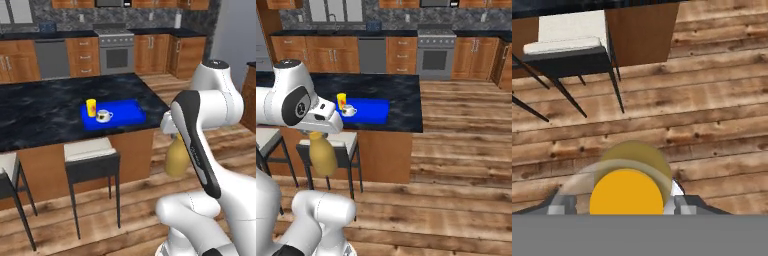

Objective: There is a tray on the dining counter. Grab the cup, mug, and pitcher and place them on the tray. The pitcher may be placed next to the tray if it cannot fit the tray.

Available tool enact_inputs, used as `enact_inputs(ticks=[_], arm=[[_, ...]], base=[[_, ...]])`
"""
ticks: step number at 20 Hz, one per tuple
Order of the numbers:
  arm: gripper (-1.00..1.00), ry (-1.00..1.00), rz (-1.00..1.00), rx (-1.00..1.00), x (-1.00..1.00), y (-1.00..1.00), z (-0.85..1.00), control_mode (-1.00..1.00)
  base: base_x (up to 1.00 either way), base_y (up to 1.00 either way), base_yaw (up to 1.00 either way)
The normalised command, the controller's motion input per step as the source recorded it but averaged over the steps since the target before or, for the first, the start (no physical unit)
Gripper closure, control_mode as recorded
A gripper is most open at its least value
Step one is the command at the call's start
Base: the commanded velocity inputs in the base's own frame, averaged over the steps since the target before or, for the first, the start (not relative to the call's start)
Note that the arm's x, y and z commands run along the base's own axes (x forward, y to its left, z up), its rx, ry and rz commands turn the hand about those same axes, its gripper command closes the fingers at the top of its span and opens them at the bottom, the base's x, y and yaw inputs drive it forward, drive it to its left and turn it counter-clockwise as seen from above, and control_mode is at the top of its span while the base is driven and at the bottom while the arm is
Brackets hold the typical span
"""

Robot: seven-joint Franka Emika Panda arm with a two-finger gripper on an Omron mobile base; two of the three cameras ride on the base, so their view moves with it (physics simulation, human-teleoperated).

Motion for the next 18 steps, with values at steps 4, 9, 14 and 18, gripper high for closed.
enact_inputs(ticks=[4,9,14,18], arm=[[1.00,0.00,0.00,0.00,0.00,0.00,0.00,1.00],[1.00,0.00,0.00,0.00,0.00,0.00,0.00,1.00],[1.00,0.00,0.00,0.00,0.00,0.00,0.00,1.00],[1.00,0.00,0.00,0.00,0.00,0.00,0.00,1.00]], base=[[0.55,-1.00,0.38],[0.56,-0.94,0.32],[0.59,-0.66,0.28],[0.59,-0.15,0.19]])
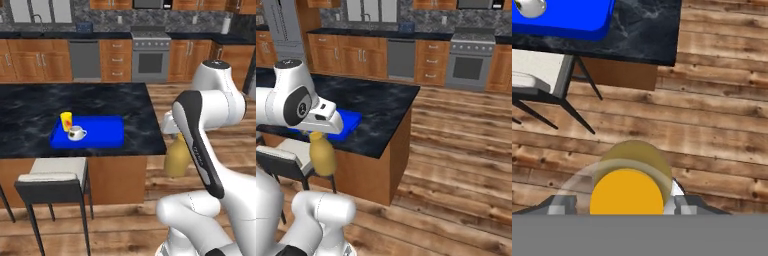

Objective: There is a tray on the dining counter. Grab the cup, mug, and pitcher and place them on the tray. The pitcher may be placed next to the tray if it cannot fit the tray.

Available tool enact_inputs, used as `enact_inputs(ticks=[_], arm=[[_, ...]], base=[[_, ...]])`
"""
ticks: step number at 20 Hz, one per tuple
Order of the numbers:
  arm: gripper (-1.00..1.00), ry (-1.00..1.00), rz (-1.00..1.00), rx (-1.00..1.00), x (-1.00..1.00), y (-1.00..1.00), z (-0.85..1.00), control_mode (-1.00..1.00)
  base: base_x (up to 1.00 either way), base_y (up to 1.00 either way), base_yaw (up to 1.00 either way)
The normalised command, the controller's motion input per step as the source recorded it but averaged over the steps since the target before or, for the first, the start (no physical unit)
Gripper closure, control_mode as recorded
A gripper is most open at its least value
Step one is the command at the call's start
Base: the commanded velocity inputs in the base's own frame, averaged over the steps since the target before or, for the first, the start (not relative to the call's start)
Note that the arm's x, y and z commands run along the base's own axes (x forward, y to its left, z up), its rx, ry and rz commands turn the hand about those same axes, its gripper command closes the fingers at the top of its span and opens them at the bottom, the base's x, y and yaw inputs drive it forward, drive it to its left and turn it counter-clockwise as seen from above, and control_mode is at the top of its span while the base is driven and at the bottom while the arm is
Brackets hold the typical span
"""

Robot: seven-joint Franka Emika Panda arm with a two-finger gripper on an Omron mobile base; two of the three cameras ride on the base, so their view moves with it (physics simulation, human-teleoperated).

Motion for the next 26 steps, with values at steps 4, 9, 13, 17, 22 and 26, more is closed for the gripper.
enact_inputs(ticks=[4,9,13,17,22,26], arm=[[1.00,0.00,0.00,0.00,0.00,0.00,0.00,1.00],[1.00,0.00,0.00,0.00,0.00,0.00,0.00,1.00],[1.00,0.00,0.00,0.00,0.00,0.00,0.00,1.00],[1.00,0.00,0.00,0.00,0.00,0.00,0.00,1.00],[1.00,0.00,0.00,0.00,0.00,0.00,0.00,1.00],[1.00,0.00,0.00,0.00,0.00,0.00,0.00,1.00]], base=[[0.50,-0.01,0.15],[0.18,0.20,0.04],[0.29,0.27,0.00],[0.62,0.08,0.08],[0.75,0.04,0.12],[0.54,0.08,0.11]])
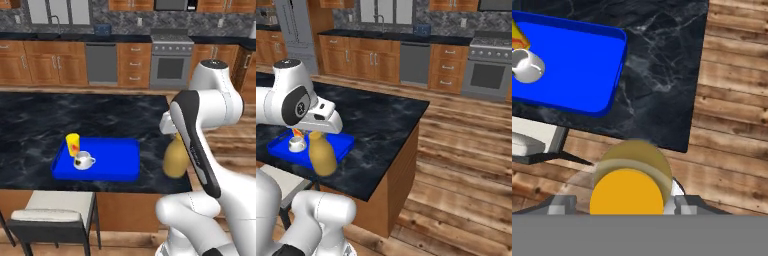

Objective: There is a tray on the dining counter. Grab the cup, mug, and pitcher and place them on the tray. The pitcher may be placed next to the tray if it cannot fit the tray.

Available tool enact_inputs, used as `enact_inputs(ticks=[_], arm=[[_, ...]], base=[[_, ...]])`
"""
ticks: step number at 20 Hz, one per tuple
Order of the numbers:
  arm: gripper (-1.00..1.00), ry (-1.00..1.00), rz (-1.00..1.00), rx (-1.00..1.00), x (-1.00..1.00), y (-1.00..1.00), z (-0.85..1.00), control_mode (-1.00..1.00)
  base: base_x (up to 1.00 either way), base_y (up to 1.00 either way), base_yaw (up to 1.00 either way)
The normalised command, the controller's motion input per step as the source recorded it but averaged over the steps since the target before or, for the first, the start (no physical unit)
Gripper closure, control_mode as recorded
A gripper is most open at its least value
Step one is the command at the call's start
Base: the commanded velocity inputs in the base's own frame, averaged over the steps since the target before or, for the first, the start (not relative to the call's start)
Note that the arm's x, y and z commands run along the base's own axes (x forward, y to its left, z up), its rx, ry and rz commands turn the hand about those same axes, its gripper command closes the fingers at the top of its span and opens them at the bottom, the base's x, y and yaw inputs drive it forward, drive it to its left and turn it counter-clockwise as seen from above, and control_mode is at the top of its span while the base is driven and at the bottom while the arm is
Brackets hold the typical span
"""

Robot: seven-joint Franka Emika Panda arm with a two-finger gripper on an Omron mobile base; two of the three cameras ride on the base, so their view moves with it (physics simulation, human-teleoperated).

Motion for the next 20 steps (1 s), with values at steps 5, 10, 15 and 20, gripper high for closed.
enact_inputs(ticks=[5,10,15,20], arm=[[1.00,0.00,0.00,0.00,0.00,0.00,0.00,1.00],[1.00,0.00,0.00,0.00,0.00,0.00,0.00,1.00],[1.00,0.00,0.11,0.00,0.20,0.19,0.00,-1.00],[1.00,0.00,0.17,0.00,0.54,0.26,0.00,-1.00]], base=[[0.40,0.20,0.12],[0.34,0.28,0.15],[0.11,0.14,0.07],[0.00,0.00,0.00]])
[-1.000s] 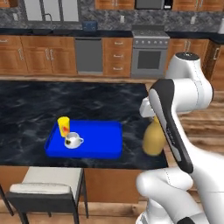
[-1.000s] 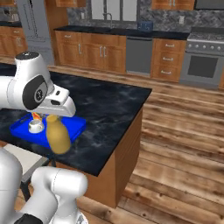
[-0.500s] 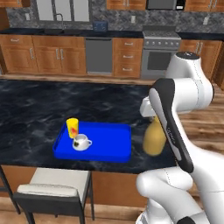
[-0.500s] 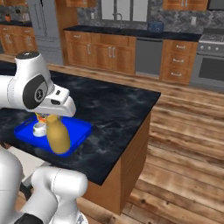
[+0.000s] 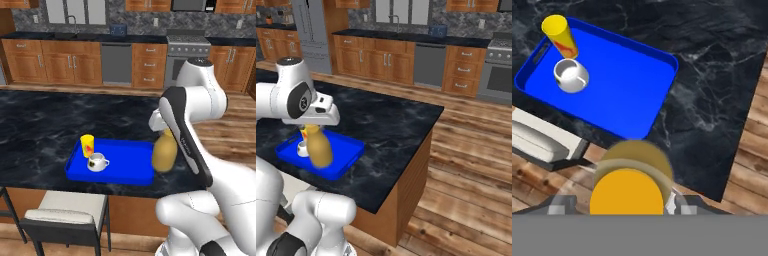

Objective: There is a tray on the dining counter. Grab the cup, mug, and pitcher and place them on the tray. The pitcher may be placed next to the tray if it cannot fit the tray.

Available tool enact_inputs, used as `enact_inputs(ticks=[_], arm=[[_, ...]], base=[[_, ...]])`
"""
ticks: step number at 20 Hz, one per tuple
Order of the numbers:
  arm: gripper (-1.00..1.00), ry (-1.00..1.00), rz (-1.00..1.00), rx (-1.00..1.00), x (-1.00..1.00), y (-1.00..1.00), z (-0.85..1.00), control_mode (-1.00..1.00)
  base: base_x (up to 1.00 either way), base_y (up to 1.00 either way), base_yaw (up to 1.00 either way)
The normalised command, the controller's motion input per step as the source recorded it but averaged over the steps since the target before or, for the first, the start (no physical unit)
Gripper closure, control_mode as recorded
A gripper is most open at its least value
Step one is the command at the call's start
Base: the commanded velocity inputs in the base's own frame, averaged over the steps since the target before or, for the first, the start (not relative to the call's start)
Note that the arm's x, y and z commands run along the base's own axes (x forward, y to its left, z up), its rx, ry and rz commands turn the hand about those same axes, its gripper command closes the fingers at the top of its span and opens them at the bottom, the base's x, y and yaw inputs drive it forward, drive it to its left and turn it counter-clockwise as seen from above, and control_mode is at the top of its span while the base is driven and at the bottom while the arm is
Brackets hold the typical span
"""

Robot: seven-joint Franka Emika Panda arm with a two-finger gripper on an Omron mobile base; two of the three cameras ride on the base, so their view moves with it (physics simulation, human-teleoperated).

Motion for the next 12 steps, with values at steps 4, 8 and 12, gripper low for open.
enact_inputs(ticks=[4,8,12], arm=[[1.00,0.00,0.14,0.00,0.59,0.01,0.00,-1.00],[1.00,0.00,0.11,0.00,0.54,0.07,0.00,-1.00],[1.00,0.01,0.09,0.00,0.30,0.09,-0.09,-1.00]], base=[[0.00,0.00,0.00],[0.00,0.00,0.00],[0.00,0.00,0.00]])
